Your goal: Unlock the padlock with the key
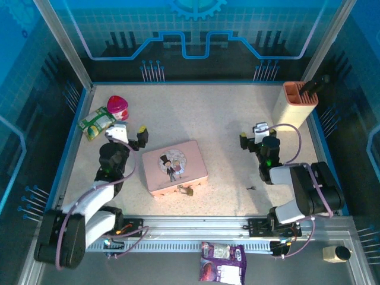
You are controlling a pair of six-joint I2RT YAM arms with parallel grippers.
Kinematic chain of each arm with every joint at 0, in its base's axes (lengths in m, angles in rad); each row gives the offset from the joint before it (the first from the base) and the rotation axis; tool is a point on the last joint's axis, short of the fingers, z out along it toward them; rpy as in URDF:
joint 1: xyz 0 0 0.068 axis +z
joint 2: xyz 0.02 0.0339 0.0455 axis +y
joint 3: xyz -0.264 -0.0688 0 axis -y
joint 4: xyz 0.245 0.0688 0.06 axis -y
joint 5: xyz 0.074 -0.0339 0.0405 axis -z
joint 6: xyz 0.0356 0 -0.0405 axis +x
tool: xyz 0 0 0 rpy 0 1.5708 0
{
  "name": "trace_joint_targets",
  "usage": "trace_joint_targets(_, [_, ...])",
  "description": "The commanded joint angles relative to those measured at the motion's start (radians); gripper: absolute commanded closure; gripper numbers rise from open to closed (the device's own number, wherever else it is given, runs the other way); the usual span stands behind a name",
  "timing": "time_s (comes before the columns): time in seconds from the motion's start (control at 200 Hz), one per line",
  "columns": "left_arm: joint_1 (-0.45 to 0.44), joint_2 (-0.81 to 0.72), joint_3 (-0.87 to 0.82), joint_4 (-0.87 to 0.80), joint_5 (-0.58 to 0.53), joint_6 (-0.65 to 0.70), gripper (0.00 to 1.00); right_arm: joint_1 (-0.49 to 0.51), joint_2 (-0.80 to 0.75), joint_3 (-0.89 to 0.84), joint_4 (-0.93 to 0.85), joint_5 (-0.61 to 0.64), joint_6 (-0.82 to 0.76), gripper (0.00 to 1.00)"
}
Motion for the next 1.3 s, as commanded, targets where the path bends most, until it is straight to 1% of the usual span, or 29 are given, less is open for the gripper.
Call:
trace_joint_targets(0.0, [-0.004, -0.136, 0.083, -0.287, -0.108, -0.120, 0.01, 0.053, -0.131, 0.010, -0.074, 0.002, -0.075, 0.00])
trace_joint_targets(0.06, [-0.004, -0.199, 0.146, -0.445, -0.154, -0.202, 0.01, 0.084, -0.218, 0.026, -0.163, 0.016, -0.073, 0.00])
trace_joint_targets(0.125, [-0.003, -0.240, 0.223, -0.629, -0.235, -0.352, 0.01, 0.098, -0.326, 0.063, -0.304, 0.009, 0.016, 0.00])
trace_joint_targets(0.165, [-0.001, -0.258, 0.278, -0.771, -0.253, -0.451, 0.01, 0.101, -0.391, 0.094, -0.408, -0.009, 0.081, 0.00])
trace_joint_targets(0.23, [-0.001, -0.281, 0.359, -0.939, -0.211, -0.503, 0.01, 0.100, -0.488, 0.155, -0.565, -0.046, 0.170, 0.00])
trace_joint_targets(0.26, [-0.001, -0.289, 0.380, -0.988, -0.175, -0.503, 0.01, 0.101, -0.526, 0.183, -0.654, -0.059, 0.214, 0.00])
trace_joint_targets(0.315, [0.000, -0.311, 0.402, -1.055, -0.125, -0.505, 0.01, 0.092, -0.586, 0.224, -0.764, -0.077, 0.313, 0.00])
trace_joint_targets(0.395, [0.000, -0.366, 0.390, -1.166, -0.144, -0.643, 0.01, 0.050, -0.671, 0.242, -0.892, -0.110, 0.530, 0.00])
trace_joint_targets(0.43, [0.003, -0.404, 0.364, -1.159, -0.105, -0.660, 0.01, 0.026, -0.714, 0.225, -0.897, -0.164, 0.579, 0.00])
trace_joint_targets(0.465, [0.005, -0.443, 0.325, -1.115, -0.012, -0.647, 0.01, -0.005, -0.751, 0.203, -0.882, -0.252, 0.590, 0.01])
trace_joint_targets(0.47, [0.005, -0.447, 0.317, -1.107, 0.003, -0.646, 0.01, -0.012, -0.761, 0.196, -0.878, -0.281, 0.590, 0.00])
trace_joint_targets(0.51, [0.005, -0.480, 0.267, -1.054, 0.108, -0.652, 0.01, -0.035, -0.797, 0.177, -0.869, -0.369, 0.583, 0.00])
trace_joint_targets(0.545, [0.003, -0.493, 0.240, -1.033, 0.176, -0.671, 0.01, -0.043, -0.828, 0.164, -0.866, -0.434, 0.553, 0.00])
trace_joint_targets(0.57, [0.003, -0.492, 0.228, -1.020, 0.229, -0.677, 0.01, -0.042, -0.847, 0.162, -0.884, -0.445, 0.536, 0.00])
trace_joint_targets(0.615, [-0.003, -0.478, 0.221, -1.018, 0.300, -0.672, 0.01, -0.039, -0.874, 0.174, -0.951, -0.418, 0.525, 0.00])
trace_joint_targets(0.665, [-0.023, -0.462, 0.225, -1.029, 0.332, -0.650, 0.01, -0.035, -0.895, 0.188, -1.033, -0.404, 0.498, 0.00])
trace_joint_targets(0.715, [-0.069, -0.463, 0.230, -1.047, 0.297, -0.620, 0.01, -0.032, -0.905, 0.203, -1.100, -0.405, 0.476, 0.00])
trace_joint_targets(0.785, [-0.153, -0.483, 0.223, -1.040, 0.223, -0.571, 0.01, -0.025, -0.891, 0.249, -1.229, -0.357, 0.476, 0.00])
trace_joint_targets(0.881, [-0.258, -0.472, 0.229, -1.002, 0.188, -0.485, 0.01, 0.024, -0.831, 0.347, -1.402, -0.286, 0.447, 0.00])
trace_joint_targets(0.926, [-0.301, -0.451, 0.233, -0.980, 0.168, -0.448, 0.01, 0.075, -0.803, 0.379, -1.464, -0.214, 0.457, 0.00])
trace_joint_targets(1.046, [-0.393, -0.374, 0.243, -0.923, 0.104, -0.378, 0.01, 0.261, -0.733, 0.421, -1.592, 0.002, 0.516, 0.00])
trace_joint_targets(1.111, [-0.440, -0.343, 0.246, -0.902, 0.055, -0.347, 0.01, 0.333, -0.691, 0.422, -1.635, 0.072, 0.567, 0.00])
trace_joint_targets(1.181, [-0.474, -0.328, 0.239, -0.884, -0.008, -0.314, 0.01, 0.383, -0.655, 0.409, -1.667, 0.099, 0.636, 0.00])
trace_joint_targets(1.246, [-0.504, -0.327, 0.224, -0.872, -0.092, -0.279, 0.01, 0.408, -0.634, 0.387, -1.675, 0.093, 0.679, 0.00])
trace_joint_targets(1.296, [-0.516, -0.333, 0.215, -0.869, -0.129, -0.246, 0.01, 0.419, -0.629, 0.364, -1.670, 0.075, 0.695, 0.00])
